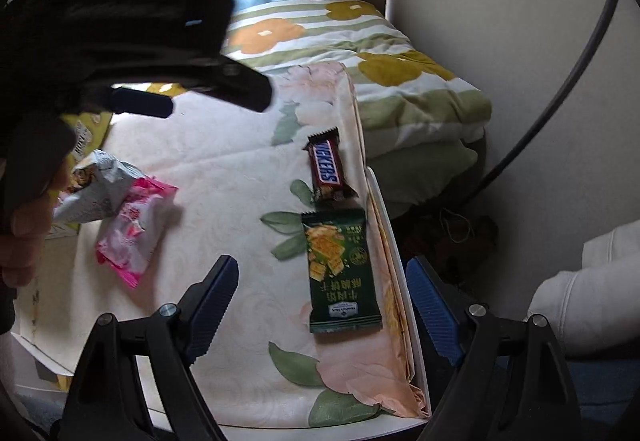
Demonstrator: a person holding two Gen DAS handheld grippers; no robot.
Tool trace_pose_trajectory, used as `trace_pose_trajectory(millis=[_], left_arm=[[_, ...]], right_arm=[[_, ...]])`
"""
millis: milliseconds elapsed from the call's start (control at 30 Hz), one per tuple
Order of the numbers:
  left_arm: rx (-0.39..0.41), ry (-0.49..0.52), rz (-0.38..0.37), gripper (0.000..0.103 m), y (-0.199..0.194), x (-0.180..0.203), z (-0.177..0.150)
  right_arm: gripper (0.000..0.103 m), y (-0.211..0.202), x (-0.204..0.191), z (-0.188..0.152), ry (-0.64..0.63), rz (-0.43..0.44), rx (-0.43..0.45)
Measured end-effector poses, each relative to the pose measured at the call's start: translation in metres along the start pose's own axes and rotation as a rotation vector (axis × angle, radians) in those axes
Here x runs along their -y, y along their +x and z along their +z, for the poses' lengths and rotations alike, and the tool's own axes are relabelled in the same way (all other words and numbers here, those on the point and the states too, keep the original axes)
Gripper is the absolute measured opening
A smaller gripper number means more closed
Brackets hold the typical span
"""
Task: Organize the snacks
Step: 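Move both tools toward the Snickers bar and green cracker packet, then grasp the Snickers bar with left tool while right tool grasps the green cracker packet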
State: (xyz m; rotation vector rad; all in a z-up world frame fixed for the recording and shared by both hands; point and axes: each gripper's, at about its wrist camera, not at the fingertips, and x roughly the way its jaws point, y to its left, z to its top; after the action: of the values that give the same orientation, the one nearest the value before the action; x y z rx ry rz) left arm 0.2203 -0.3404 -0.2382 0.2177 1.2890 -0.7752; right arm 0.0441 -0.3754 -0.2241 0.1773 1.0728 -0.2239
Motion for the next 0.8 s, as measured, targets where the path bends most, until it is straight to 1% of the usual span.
trace_pose_trajectory(millis=[33, 167, 233, 300, 367, 433, 500, 633, 700, 800], left_arm=[[-0.018, 0.008, -0.003, 0.093, 0.009, 0.002, 0.002], [-0.091, 0.038, -0.005, 0.088, 0.043, 0.008, 0.010], [-0.116, 0.046, -0.001, 0.082, 0.055, 0.010, 0.012], [-0.132, 0.047, 0.003, 0.081, 0.063, 0.010, 0.013], [-0.149, 0.042, 0.006, 0.077, 0.071, 0.009, 0.016], [-0.160, 0.037, 0.007, 0.071, 0.077, 0.011, 0.019], [-0.170, 0.046, 0.025, 0.066, 0.083, 0.013, 0.020], [-0.160, 0.087, 0.046, 0.064, 0.085, 0.018, 0.024], [-0.167, 0.103, 0.043, 0.062, 0.083, 0.018, 0.023], [-0.174, 0.124, 0.059, 0.062, 0.081, 0.015, 0.021]], right_arm=[[0.083, 0.003, -0.001, -0.002, 0.004, -0.008, -0.001], [0.078, 0.012, -0.005, -0.008, 0.013, -0.028, -0.012], [0.078, 0.015, -0.007, -0.010, 0.025, -0.031, -0.013], [0.078, 0.019, -0.009, -0.010, 0.033, -0.036, -0.014], [0.078, 0.022, -0.010, -0.010, 0.034, -0.043, -0.015], [0.078, 0.025, -0.011, -0.010, 0.039, -0.046, -0.015], [0.078, 0.026, -0.011, -0.010, 0.046, -0.044, -0.015], [0.078, 0.029, -0.012, -0.008, 0.053, -0.047, -0.014], [0.078, 0.031, -0.012, -0.007, 0.055, -0.048, -0.014], [0.078, 0.033, -0.010, -0.007, 0.063, -0.047, -0.012]])
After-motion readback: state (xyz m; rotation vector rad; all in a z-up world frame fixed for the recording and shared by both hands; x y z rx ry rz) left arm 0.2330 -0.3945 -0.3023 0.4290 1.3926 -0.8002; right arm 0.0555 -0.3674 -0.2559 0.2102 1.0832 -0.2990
